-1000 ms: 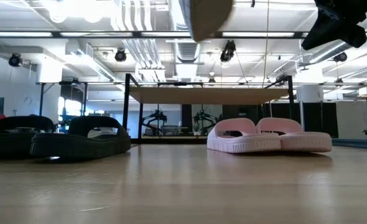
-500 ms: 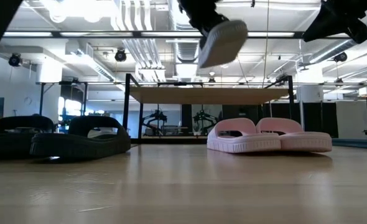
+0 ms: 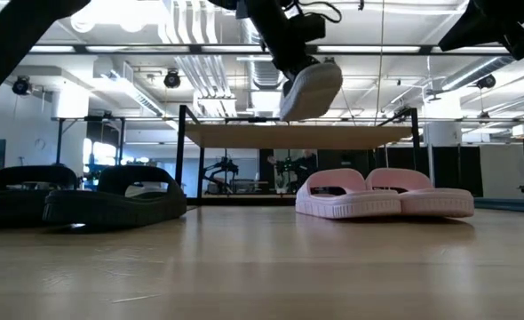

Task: Pick and place slides into the shelf
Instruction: Put the gray slide on the shelf

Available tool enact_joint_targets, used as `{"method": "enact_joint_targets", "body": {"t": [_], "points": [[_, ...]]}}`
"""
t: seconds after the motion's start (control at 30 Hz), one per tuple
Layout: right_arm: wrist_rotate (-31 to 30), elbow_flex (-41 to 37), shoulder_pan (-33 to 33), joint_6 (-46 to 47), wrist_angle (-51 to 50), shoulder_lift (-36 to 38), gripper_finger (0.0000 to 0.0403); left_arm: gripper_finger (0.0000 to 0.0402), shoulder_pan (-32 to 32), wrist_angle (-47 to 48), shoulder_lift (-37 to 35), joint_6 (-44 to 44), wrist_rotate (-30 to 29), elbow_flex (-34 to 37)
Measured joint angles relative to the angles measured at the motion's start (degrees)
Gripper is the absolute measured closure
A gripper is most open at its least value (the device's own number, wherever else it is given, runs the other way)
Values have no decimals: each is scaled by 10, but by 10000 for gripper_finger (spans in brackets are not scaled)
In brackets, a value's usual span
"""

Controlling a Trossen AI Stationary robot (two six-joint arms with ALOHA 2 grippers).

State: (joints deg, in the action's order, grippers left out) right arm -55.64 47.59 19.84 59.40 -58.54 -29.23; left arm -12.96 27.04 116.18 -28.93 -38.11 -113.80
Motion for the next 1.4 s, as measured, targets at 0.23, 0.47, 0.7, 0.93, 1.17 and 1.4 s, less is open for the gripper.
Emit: {"method": "enact_joint_targets", "body": {"t": [0.23,0.47,0.7,0.93,1.17,1.4], "points": [[0,0,0,-3,0,-5,374,402,1,1,23,14,14,5],[2,0,0,13,-17,-10,374,396,-1,2,53,13,-3,3],[5,-1,0,18,-29,-10,374,356,-2,11,53,13,-10,4],[5,-1,0,49,-64,-13,374,319,-1,19,41,15,-8,4],[5,-2,0,51,-70,-13,374,308,10,41,40,31,18,4],[5,-2,0,51,-73,-13,374,307,15,50,36,32,19,4]]}}
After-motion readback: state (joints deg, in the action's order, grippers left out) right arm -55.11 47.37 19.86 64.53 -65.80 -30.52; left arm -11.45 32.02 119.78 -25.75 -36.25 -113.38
